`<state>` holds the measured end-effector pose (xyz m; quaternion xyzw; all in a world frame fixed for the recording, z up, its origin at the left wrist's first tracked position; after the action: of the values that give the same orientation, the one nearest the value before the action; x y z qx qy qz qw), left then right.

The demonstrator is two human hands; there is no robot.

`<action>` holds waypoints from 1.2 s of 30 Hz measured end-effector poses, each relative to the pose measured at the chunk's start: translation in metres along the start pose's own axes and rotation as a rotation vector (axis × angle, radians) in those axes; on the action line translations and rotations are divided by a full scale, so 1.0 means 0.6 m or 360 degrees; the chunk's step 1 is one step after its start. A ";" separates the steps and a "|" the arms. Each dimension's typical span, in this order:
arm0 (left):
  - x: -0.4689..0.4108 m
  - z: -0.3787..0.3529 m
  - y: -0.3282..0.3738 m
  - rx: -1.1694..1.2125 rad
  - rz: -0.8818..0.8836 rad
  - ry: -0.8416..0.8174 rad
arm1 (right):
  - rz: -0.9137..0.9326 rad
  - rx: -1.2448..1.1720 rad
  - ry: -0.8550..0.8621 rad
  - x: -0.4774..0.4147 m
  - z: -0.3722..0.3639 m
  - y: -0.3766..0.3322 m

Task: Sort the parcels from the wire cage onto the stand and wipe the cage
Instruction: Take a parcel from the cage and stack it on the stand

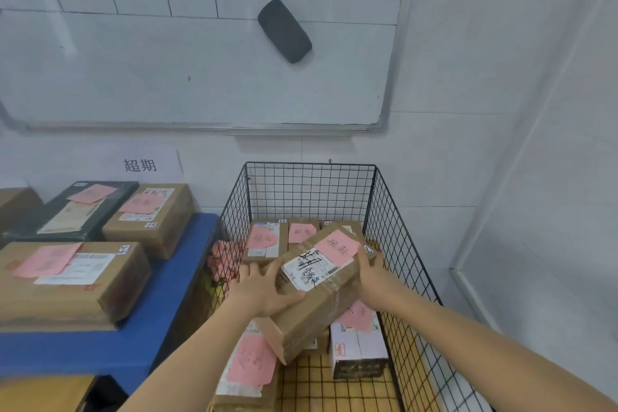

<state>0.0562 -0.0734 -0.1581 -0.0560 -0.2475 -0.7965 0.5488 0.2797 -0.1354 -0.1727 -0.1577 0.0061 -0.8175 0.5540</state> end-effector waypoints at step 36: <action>0.004 -0.031 -0.019 0.0630 -0.0235 0.0272 | 0.0434 -0.0545 0.0104 0.040 0.004 -0.096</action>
<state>0.0482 -0.0810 -0.1774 0.1385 -0.3551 -0.7722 0.5083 0.2205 -0.1344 -0.1536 -0.2206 0.1840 -0.7266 0.6241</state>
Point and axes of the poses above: each hand's wrist, its own x-axis away from the middle knuckle, its own z-axis out of the back of the hand, y = z × x, the point moved 4 cm from there along -x, towards the middle knuckle, and after that the axes turned 9 degrees about x, right-handed, at the moved point
